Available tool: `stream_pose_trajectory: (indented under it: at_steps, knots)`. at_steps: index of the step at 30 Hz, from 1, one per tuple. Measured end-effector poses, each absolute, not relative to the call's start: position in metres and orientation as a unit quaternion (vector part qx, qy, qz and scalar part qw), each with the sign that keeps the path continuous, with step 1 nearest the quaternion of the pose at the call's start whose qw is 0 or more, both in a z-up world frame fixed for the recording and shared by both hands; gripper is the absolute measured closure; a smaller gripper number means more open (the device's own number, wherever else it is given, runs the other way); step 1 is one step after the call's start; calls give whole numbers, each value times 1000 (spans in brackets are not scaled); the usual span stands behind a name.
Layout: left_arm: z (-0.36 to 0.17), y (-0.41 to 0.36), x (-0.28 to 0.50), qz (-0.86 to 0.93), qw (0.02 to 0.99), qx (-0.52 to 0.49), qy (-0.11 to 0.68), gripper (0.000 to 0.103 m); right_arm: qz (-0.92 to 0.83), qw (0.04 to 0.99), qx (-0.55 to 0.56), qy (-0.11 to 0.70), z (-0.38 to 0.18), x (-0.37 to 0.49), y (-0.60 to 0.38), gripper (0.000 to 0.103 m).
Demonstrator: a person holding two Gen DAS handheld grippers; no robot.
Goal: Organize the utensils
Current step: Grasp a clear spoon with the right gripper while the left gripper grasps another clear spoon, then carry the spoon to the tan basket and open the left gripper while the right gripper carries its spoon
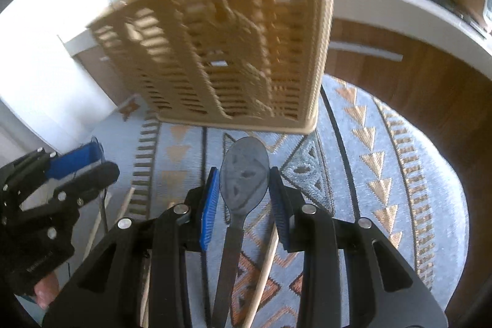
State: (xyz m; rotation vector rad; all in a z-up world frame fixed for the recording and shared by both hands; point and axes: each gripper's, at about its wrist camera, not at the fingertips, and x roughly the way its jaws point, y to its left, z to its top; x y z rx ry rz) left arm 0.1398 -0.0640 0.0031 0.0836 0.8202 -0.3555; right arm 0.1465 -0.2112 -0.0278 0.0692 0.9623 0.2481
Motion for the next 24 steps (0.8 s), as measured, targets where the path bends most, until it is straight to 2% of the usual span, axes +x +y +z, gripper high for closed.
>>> stream_pose_trajectory:
  at_steps: [5, 11, 24]
  knots:
    - [34, -62, 109, -149, 936, 49, 314, 72, 131, 898, 21, 419, -10, 122, -208, 73]
    - [74, -48, 87, -118, 965, 26, 231, 72, 171, 933, -8, 315, 25, 73, -209, 73]
    - [140, -23, 76, -109, 986, -46, 120, 72, 159, 971, -8, 177, 110, 45, -218, 73]
